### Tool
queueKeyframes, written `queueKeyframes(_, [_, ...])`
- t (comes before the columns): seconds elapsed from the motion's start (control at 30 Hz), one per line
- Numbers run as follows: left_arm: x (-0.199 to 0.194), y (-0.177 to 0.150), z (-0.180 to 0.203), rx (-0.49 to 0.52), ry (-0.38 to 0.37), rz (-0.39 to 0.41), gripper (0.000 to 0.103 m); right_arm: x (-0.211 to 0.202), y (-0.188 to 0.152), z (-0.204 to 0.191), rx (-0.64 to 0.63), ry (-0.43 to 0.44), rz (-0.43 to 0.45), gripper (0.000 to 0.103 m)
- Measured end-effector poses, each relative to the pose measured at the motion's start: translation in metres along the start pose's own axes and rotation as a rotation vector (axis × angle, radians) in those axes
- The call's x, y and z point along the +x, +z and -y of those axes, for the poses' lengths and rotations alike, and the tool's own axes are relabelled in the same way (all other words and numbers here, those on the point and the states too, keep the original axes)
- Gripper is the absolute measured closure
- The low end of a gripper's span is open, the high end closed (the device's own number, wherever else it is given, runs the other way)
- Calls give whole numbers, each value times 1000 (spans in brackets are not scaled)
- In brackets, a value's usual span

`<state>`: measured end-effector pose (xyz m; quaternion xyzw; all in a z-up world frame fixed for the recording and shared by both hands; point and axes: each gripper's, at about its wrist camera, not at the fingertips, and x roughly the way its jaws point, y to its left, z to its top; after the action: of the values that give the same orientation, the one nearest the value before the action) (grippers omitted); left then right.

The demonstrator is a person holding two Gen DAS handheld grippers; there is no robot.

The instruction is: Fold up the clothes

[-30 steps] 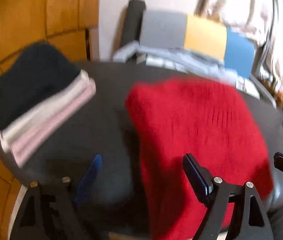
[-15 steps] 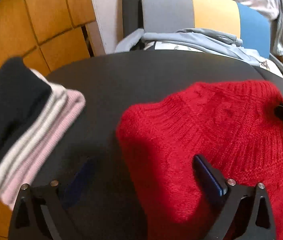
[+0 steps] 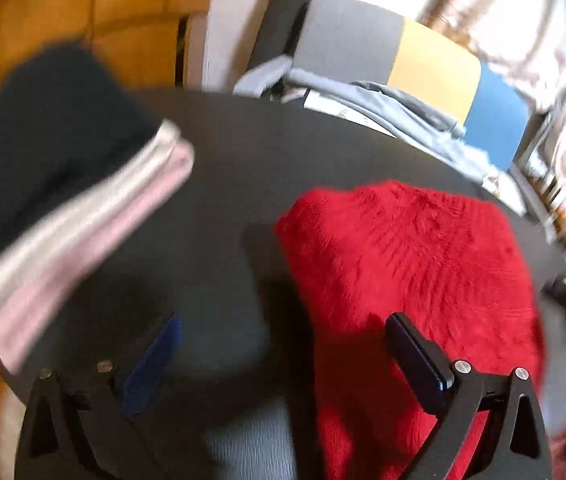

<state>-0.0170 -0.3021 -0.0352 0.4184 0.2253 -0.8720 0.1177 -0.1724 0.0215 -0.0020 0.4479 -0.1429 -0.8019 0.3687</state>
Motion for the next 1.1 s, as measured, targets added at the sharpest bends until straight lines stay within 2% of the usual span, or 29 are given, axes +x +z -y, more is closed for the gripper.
queueKeyframes(0.1, [4, -7, -12, -72, -68, -81, 0, -3, -18, 8, 41, 25, -49, 36])
queueKeyframes(0.17, [8, -10, -12, -80, -67, -108, 0, 4, -23, 10, 64, 54, -91, 30])
queueKeyframes(0.33, [20, -8, -4, -95, -88, -160, 0, 29, -31, 17, 137, 68, -171, 30])
queueKeyframes(0.4, [22, -6, -5, -119, -112, -174, 0, 34, -32, 21, 190, 97, -170, 30])
queueKeyframes(0.5, [22, 1, -14, -192, -181, -192, 0, 41, -31, 23, 244, 125, -182, 29])
queueKeyframes(0.63, [23, 6, -25, -287, -260, -221, 0, 48, -29, 16, 216, 127, -204, 29])
queueKeyframes(0.8, [28, 3, -10, -206, -211, -231, 0, 47, -35, 14, 174, 145, -178, 28])
queueKeyframes(0.9, [28, 5, 4, -121, -219, -223, 0, 42, -40, 15, 132, 153, -154, 31])
queueKeyframes(1.03, [33, 6, 10, -141, -384, -257, 0, 40, -42, 15, 109, 150, -142, 32])
queueKeyframes(1.07, [38, 6, 10, -155, -396, -276, 0, 40, -41, 15, 112, 149, -144, 32])
queueKeyframes(1.1, [46, 6, 10, -158, -376, -305, 0, 40, -41, 15, 114, 149, -147, 32])
